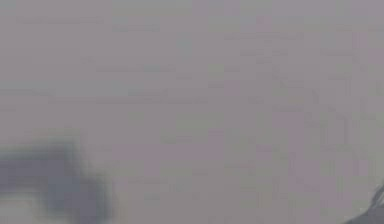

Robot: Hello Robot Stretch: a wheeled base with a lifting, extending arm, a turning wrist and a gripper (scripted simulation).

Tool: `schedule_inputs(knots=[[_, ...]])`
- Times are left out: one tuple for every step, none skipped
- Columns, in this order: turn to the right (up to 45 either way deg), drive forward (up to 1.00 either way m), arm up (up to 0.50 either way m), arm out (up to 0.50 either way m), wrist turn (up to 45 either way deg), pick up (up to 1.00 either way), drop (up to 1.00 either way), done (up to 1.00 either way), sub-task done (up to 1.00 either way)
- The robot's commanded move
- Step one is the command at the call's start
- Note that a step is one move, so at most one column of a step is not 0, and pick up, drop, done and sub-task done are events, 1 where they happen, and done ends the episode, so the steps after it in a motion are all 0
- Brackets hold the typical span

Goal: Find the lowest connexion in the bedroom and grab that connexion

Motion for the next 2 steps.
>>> schedule_inputs(knots=[[0.0,0.0,0.0,0.0,0.0,1.0,0.0,0.0,0.0],[0.0,0.0,0.1,0.0,0.0,0.0,0.0,0.0,0.0]])
